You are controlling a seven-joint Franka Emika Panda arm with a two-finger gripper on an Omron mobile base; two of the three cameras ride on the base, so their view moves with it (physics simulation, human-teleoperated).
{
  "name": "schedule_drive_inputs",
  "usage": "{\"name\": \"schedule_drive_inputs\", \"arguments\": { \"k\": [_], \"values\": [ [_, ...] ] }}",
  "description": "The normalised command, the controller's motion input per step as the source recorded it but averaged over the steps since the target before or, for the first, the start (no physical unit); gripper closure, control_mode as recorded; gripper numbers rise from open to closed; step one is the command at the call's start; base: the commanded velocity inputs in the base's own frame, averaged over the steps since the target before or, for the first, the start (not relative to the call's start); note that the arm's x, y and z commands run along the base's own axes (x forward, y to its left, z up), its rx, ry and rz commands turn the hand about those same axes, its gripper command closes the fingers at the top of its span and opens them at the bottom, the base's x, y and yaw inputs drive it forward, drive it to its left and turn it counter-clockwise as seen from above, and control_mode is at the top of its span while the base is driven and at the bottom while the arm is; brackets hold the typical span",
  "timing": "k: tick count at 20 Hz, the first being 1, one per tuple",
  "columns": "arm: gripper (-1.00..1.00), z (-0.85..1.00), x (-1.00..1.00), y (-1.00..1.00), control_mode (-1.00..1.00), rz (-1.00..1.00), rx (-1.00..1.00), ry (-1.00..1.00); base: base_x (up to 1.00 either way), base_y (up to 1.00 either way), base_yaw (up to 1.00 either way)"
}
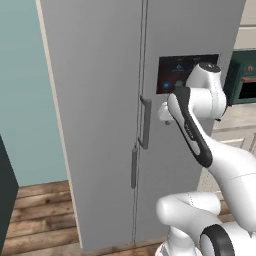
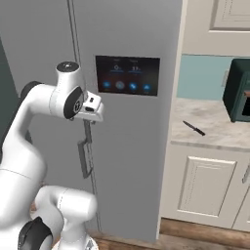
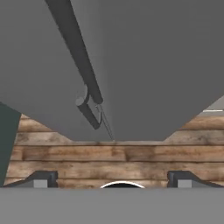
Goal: Retrieve the butter from the fridge and place it on a plate on the dining table. Then retrieve the butter knife by the fridge and place it near the plate.
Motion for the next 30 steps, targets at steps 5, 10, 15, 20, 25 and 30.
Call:
{"name": "schedule_drive_inputs", "arguments": {
  "k": [5, 10, 15, 20, 25, 30],
  "values": [
    [-1.00, 0.00, 0.00, 0.00, 1.00, 0.00, 0.00, 0.00, -0.18, 0.34, -0.03],
    [-1.00, 0.00, 0.00, 0.00, 1.00, 0.00, 0.00, 0.00, 0.00, 0.39, -0.04],
    [-1.00, 0.00, 0.00, 0.00, 1.00, 0.00, 0.00, 0.00, -0.24, 0.15, -0.02],
    [-1.00, 0.00, 0.00, 0.00, 1.00, 0.00, 0.00, 0.00, -0.44, 0.08, 0.00],
    [-1.00, 0.00, 0.00, 0.00, 1.00, 0.00, 0.00, 0.00, -0.40, 0.20, 0.00],
    [-1.00, -0.02, 0.00, 0.03, -1.00, 0.00, 0.00, 0.00, -0.09, 0.15, 0.00]
  ]
}}
